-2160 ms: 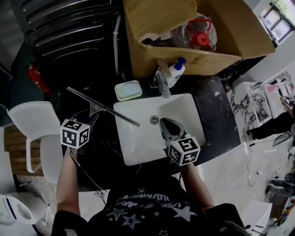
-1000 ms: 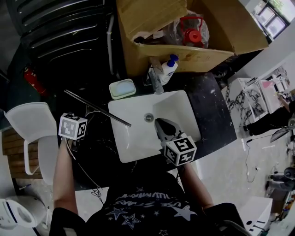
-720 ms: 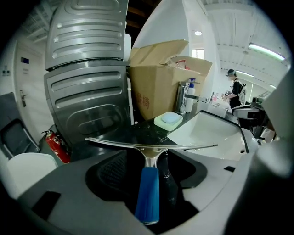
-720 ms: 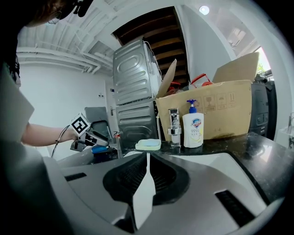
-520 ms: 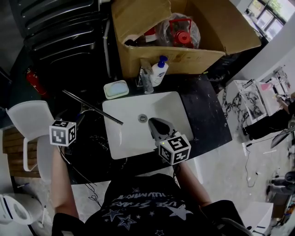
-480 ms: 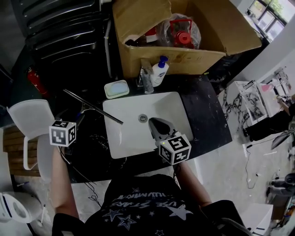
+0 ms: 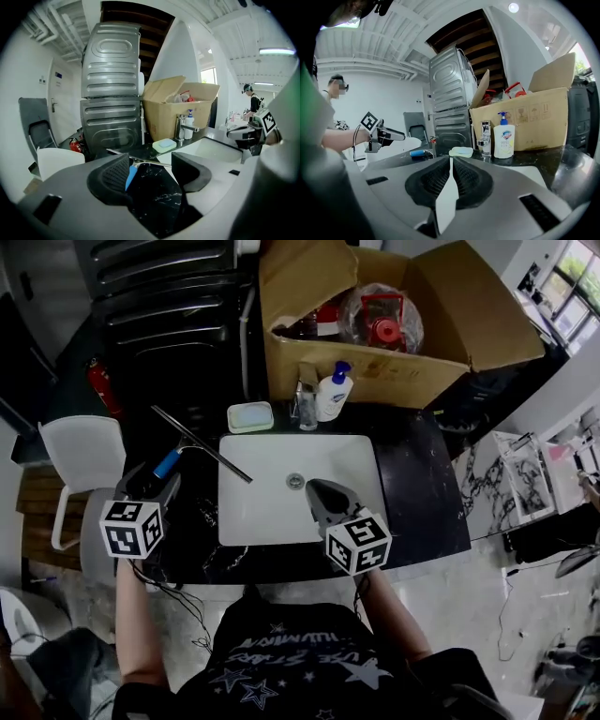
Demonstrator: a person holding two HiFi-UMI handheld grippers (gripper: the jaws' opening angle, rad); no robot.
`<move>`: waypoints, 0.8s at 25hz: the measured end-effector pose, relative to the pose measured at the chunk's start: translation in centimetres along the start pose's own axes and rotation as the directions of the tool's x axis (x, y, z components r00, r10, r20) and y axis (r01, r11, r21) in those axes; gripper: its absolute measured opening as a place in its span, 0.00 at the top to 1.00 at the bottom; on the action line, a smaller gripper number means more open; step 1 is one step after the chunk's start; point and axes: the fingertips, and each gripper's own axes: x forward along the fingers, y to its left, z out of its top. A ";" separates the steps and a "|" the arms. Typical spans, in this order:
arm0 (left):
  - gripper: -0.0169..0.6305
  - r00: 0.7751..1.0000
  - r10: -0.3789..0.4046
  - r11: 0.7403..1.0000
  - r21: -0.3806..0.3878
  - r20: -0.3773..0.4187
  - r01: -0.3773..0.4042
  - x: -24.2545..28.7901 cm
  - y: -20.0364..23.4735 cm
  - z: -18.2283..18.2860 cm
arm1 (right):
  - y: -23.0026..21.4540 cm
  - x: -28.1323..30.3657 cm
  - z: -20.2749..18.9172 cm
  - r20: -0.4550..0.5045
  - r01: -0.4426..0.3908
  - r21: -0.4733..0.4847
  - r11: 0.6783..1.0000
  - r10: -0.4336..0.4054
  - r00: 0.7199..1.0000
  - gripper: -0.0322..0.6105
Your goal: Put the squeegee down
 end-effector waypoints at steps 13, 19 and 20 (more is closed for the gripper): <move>0.87 0.981 0.116 0.984 -0.154 0.154 -0.092 -5.9 -7.8 0.1 | -0.3 -4.2 -0.1 0.008 -0.113 -0.040 0.993 0.113 0.994 0.87; 0.94 0.987 0.092 0.974 -0.217 0.129 -0.062 -6.7 -11.9 -1.5 | -0.7 -6.0 -0.6 0.004 -0.155 -0.051 0.987 0.155 0.988 0.87; 0.94 0.989 0.083 0.973 -0.226 0.126 -0.053 -7.0 -12.6 -1.8 | -0.7 -6.3 -0.8 0.003 -0.161 -0.052 0.986 0.161 0.987 0.87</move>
